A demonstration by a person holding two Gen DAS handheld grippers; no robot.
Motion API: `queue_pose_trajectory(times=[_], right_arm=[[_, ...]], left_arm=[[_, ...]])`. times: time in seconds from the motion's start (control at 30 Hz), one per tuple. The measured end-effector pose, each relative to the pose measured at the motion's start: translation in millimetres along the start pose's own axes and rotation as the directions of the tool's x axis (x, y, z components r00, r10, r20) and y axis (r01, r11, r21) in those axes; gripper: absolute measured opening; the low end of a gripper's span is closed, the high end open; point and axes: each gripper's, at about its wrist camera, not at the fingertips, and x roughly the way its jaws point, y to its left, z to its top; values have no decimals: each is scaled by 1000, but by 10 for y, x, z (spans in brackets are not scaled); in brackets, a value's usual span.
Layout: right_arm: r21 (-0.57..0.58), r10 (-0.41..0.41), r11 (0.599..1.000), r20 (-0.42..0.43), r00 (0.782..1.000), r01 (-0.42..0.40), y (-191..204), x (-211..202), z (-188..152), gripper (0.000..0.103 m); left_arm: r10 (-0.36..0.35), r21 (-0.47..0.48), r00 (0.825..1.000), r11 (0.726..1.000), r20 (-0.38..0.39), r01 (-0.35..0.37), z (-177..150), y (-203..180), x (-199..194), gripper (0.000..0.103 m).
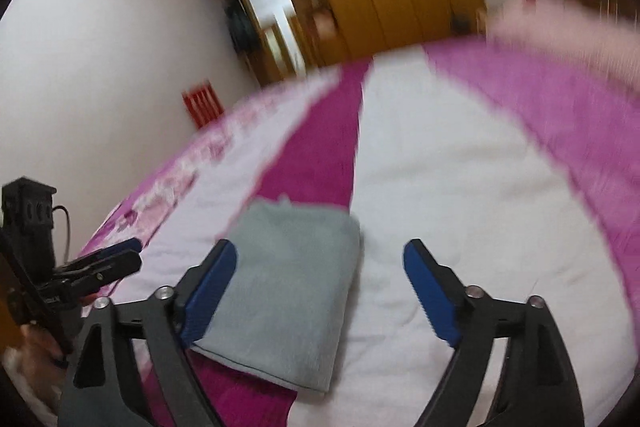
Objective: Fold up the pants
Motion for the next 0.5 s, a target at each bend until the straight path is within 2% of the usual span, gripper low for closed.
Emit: queue_pose_trajectory(times=[0.07, 0.1, 0.23, 0.37, 0.5], right_arm=[[-60, -34, 997, 76, 997, 39, 129, -190, -166, 93], [-91, -25, 995, 73, 997, 31, 193, -254, -279, 93], [-183, 13, 983, 5, 1000, -12, 419, -386, -583, 94], [-281, 69, 958, 5, 998, -65, 645, -449, -728, 94], [-292, 87, 951, -42, 995, -96, 655, -345, -799, 94]], left_arm=[[7, 21, 999, 1000, 52, -8, -187, -57, -113, 98], [6, 33, 998, 999, 58, -8, -259, -96, -149, 99], [-27, 118, 997, 993, 75, 18, -466, -241, -277, 102], [-26, 178, 991, 984, 132, 2, -568, -348, -336, 103], [-50, 227, 993, 974, 104, 25, -683, -427, -252, 103]])
